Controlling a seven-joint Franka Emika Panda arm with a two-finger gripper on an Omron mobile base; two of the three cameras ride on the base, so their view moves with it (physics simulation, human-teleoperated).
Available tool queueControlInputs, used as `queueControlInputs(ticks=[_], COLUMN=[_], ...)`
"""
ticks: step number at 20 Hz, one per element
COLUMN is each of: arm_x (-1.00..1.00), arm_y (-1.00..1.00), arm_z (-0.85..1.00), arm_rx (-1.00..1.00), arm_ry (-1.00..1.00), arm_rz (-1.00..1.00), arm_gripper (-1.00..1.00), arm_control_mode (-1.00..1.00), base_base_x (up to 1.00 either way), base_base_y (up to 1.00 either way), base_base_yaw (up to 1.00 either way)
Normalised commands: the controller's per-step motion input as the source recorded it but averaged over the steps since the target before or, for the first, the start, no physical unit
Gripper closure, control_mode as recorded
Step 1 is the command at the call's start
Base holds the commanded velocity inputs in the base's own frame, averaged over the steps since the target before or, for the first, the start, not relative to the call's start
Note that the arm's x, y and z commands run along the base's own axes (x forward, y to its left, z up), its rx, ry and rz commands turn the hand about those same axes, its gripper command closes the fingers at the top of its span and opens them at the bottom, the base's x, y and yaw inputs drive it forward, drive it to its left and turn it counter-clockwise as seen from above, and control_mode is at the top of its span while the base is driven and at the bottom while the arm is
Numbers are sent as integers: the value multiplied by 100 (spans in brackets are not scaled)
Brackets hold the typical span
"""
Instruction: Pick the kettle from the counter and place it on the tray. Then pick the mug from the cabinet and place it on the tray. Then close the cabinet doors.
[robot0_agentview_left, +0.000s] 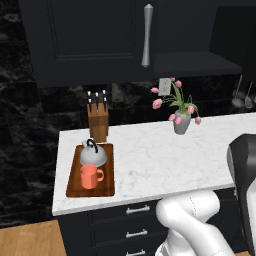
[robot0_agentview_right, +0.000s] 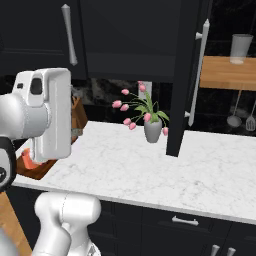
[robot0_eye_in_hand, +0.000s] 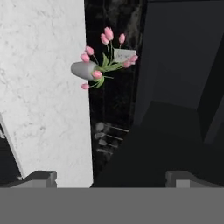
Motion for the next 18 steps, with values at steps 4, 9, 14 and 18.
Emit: queueControlInputs(ticks=[4,9,14,18], arm_x=[0,-23,-40,-20], arm_y=[-92,-73,-62,-44], arm_z=[-12,1,5,4], arm_rx=[0,0,0,0], arm_ry=[0,0,0,0], arm_rz=[10,13,0,-6], arm_gripper=[-100,-100,-100,-100], arm_control_mode=[-100,-100,-100,-100], base_base_x=[0,0,0,0], base_base_y=[0,0,0,0], base_base_yaw=[0,0,0,0])
